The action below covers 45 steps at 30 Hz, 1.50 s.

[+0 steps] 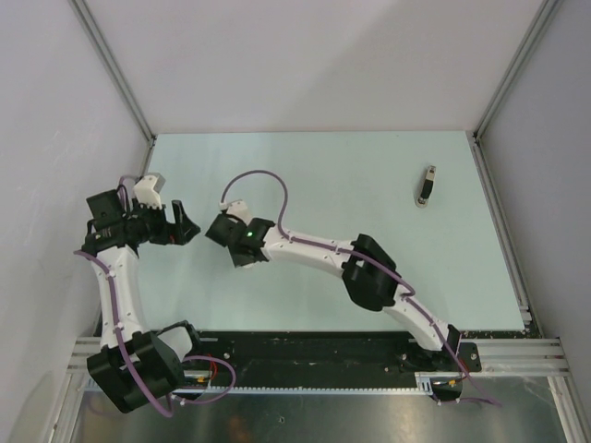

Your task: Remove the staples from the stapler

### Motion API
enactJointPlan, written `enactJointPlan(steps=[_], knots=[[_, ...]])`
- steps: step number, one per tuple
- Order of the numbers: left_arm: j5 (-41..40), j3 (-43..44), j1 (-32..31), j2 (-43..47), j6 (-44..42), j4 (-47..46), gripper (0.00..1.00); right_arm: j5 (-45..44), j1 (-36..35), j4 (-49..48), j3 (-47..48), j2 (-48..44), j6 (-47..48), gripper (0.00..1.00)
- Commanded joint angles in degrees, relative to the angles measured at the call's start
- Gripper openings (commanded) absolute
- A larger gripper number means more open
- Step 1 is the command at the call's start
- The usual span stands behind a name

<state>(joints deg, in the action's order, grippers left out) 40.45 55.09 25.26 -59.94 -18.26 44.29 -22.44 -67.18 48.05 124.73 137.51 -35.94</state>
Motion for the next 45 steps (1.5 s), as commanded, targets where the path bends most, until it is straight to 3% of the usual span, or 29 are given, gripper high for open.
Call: enactJointPlan(steps=[1,7,14,17,25,31,40,43,45], knots=[[6.9,-1.0,-0.2,1.9,-4.1,0.2,0.89,4.5,3.0,-12.6,-8.1,-12.8,-3.2,0.00],[6.7,-3.5,-6.4,3.9,-7.0,0.2,0.79,7.7,5.3,-30.6,-24.2,-23.2,-12.4,0.00],[5.8,-5.3,-16.3,1.9,-11.8,1.6,0.94,12.8,6.8,-43.1,-32.9,-26.0,-21.2,0.00],[6.9,-5.3,-17.4,0.5,-13.7,1.9,0.95,13.6,6.9,-45.6,-34.9,-27.0,-22.7,0.00],[5.8,-4.4,-18.2,-4.1,-15.9,2.0,0.77,14.7,6.7,-47.4,-36.8,-28.2,-24.2,0.00],[5.5,-4.5,-18.1,-3.8,-16.7,2.0,0.73,15.0,5.6,-49.9,-36.9,-28.3,-24.6,0.00],[2.8,-3.3,-18.0,-2.9,-17.8,1.9,0.57,16.6,3.6,-50.3,-38.7,-29.4,-25.7,0.00],[2.7,-2.9,-18.0,-2.6,-18.2,2.0,0.47,16.8,3.1,-50.4,-40.0,-30.4,-26.0,0.00],[2.5,-2.8,-17.9,-2.2,-18.6,1.9,0.33,16.6,3.0,-50.2,-40.9,-31.1,-25.9,0.00]])
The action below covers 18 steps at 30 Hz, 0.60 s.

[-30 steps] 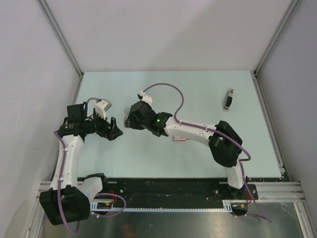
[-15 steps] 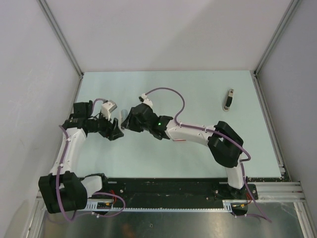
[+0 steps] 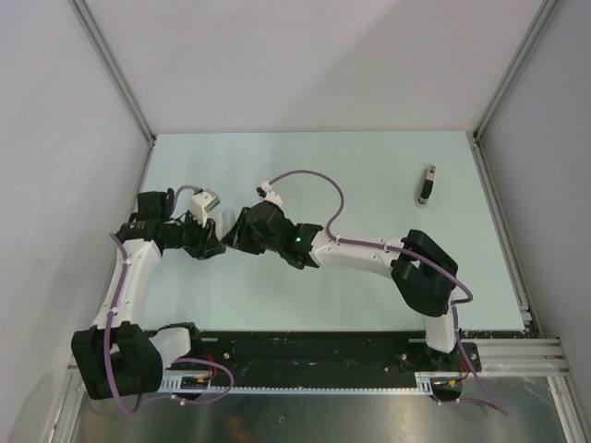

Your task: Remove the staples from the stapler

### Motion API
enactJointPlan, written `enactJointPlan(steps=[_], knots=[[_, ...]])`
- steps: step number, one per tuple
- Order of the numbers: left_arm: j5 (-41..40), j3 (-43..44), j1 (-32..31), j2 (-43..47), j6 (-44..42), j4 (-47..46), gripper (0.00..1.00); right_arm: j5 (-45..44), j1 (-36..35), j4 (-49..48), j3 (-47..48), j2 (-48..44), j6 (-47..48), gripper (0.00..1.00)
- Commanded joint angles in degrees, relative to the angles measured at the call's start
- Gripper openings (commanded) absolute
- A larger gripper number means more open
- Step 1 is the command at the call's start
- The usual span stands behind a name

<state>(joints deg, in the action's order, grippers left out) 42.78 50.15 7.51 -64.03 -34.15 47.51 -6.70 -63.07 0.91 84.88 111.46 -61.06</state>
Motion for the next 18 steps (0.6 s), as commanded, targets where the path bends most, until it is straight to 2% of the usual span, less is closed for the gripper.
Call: enactJointPlan(steps=[1,3,6,18], knots=[[-0.2,2.2,-0.2,2.1,-2.9,-1.2,0.25,0.8,-1.2,-3.1,-1.3,-5.3,-0.7,0.00],[-0.8,2.3,-0.2,2.4,-3.3,-1.3,0.13,0.8,-1.0,-3.1,-1.6,-5.8,-0.4,0.00],[-1.6,2.6,-0.2,3.2,-3.6,-1.2,0.03,1.5,-1.0,-3.7,-1.9,-5.8,-0.1,0.00],[-9.1,1.2,-0.2,5.4,-8.8,-1.7,0.00,3.3,-0.8,-4.4,-4.4,-5.5,5.3,0.00]])
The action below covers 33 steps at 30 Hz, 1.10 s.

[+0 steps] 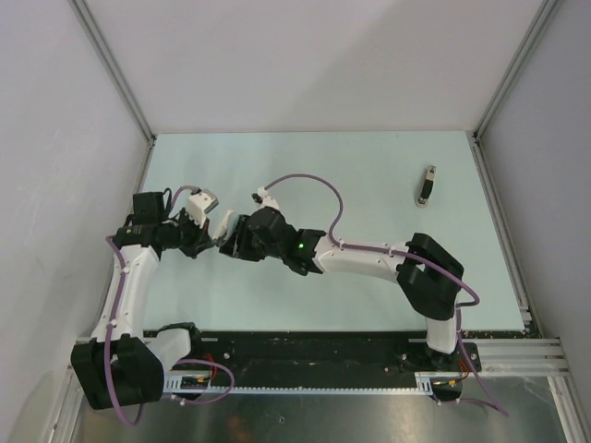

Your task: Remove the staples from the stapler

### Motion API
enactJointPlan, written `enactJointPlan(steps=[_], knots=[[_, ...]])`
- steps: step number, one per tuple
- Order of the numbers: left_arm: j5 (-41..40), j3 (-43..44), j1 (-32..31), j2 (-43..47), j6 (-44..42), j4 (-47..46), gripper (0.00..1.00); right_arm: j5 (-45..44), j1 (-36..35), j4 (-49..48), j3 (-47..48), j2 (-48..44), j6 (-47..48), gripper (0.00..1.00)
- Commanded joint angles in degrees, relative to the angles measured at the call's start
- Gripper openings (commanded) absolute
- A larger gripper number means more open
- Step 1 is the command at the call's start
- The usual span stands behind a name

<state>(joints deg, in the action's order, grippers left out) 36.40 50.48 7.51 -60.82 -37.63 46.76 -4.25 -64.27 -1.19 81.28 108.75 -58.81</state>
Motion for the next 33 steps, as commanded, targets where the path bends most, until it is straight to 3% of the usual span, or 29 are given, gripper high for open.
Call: enactJointPlan(steps=[1,13,33], knots=[[-3.7,0.4,-0.2,2.4,-6.2,-1.2,0.00,1.7,0.6,-2.7,-0.9,-2.6,3.8,0.00],[-16.2,-4.0,-0.4,5.6,-14.9,-11.0,0.00,5.0,-1.0,-0.6,-3.2,-2.0,18.3,0.00],[-29.7,-17.0,-13.4,15.9,-25.3,-26.4,0.00,1.7,-2.3,-5.9,-5.7,-2.3,19.3,0.00]])
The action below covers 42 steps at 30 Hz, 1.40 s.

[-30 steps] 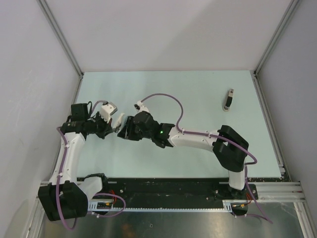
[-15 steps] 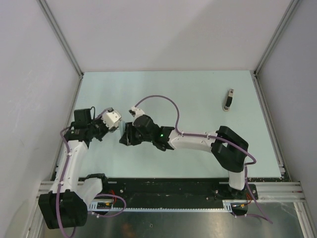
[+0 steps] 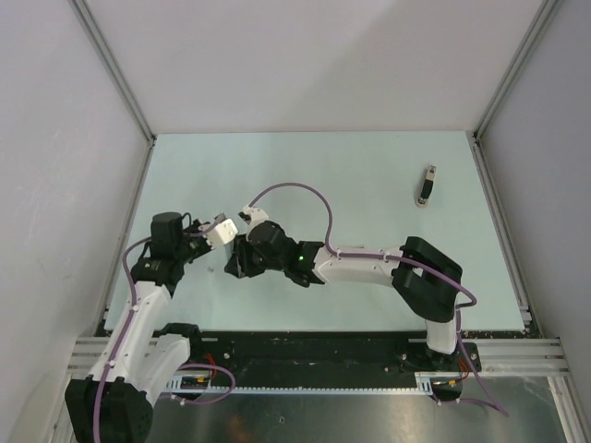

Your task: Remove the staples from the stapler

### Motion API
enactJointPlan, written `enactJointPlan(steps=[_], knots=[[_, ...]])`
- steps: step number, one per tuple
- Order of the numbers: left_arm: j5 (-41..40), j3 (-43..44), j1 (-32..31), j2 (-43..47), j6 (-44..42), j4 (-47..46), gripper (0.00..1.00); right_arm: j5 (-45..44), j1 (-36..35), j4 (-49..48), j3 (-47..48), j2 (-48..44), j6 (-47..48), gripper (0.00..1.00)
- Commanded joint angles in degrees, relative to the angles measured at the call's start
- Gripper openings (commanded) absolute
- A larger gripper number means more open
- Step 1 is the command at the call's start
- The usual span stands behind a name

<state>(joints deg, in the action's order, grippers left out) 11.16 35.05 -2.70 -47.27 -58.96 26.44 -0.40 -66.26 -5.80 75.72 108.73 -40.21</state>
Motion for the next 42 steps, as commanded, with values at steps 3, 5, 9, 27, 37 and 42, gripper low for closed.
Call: enactJointPlan(steps=[3,5,9,27,37,42], knots=[[-5.1,-1.5,-5.1,2.9,-1.9,-6.7,0.00,-2.2,-0.3,-1.9,-0.1,-2.2,0.5,0.00],[-4.5,-0.1,-5.7,2.1,1.6,-5.7,0.00,-2.5,-0.2,-2.2,-0.1,-2.3,0.2,0.00],[1.3,4.8,-6.2,-1.3,9.4,2.6,0.07,-4.2,-0.1,-2.6,-0.1,-3.5,-0.5,0.00],[16.8,22.2,-3.6,-7.4,36.1,18.5,0.92,-11.9,3.2,10.2,0.1,-6.3,2.4,0.00],[28.9,32.2,16.5,-11.8,42.3,18.4,0.93,-13.0,-0.2,30.0,7.9,-0.1,4.1,0.00],[30.7,30.0,16.8,-11.3,42.5,18.4,0.93,-12.6,-2.5,43.3,19.2,7.5,6.1,0.00]])
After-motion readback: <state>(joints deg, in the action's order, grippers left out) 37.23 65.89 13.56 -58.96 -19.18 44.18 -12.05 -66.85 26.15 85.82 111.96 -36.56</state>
